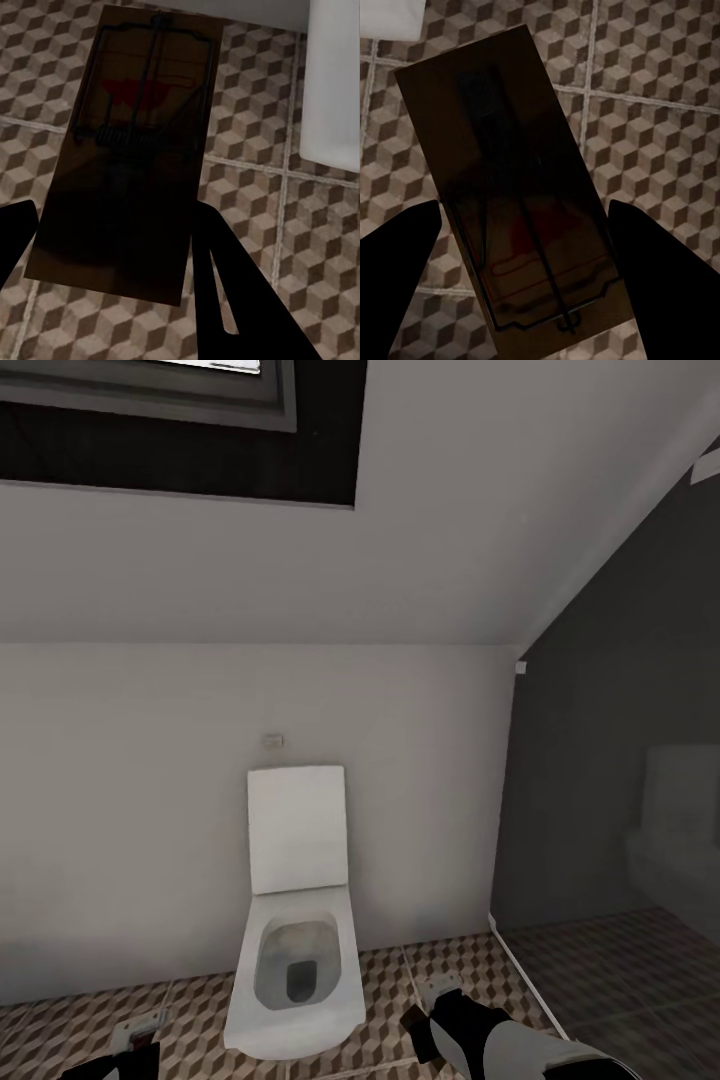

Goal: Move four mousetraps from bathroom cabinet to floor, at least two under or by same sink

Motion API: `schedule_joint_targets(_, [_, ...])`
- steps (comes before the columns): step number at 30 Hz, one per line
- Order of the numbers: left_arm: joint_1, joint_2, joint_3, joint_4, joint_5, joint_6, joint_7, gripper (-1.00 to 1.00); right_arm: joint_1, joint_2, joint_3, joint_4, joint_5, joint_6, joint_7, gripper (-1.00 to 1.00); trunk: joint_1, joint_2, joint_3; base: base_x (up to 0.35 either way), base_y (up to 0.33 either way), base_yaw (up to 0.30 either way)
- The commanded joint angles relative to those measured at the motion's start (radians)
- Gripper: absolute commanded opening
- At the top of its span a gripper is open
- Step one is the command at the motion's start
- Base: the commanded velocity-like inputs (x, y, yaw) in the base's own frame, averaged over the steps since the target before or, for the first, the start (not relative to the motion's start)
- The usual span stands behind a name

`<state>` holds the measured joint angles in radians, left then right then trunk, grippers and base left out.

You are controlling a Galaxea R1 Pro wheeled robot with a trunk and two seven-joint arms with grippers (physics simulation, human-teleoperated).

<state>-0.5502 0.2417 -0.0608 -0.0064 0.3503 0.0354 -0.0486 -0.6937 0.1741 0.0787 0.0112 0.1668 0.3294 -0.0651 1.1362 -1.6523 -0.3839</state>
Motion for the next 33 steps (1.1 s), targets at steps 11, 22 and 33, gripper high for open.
schedule_joint_targets(11, [-0.001,-0.004,-0.007,-0.001,0.005,0.004,-0.001,-1.00,-0.001,0.000,0.008,-0.003,0.003,0.006,-0.002,-1.00,0.000,-0.001,-0.001,0.000,0.000,0.000])
schedule_joint_targets(22, [0.000,-0.007,-0.007,-0.001,0.006,0.003,0.000,-1.00,-0.001,0.000,0.007,-0.005,0.002,0.005,-0.002,-1.00,0.000,-0.001,-0.001,0.000,0.000,0.133])
schedule_joint_targets(33, [-0.001,-0.008,-0.007,-0.001,0.007,0.003,0.000,-1.00,-0.001,0.000,0.003,-0.005,0.002,0.005,-0.002,-1.00,0.000,-0.001,-0.001,0.000,0.000,0.053])
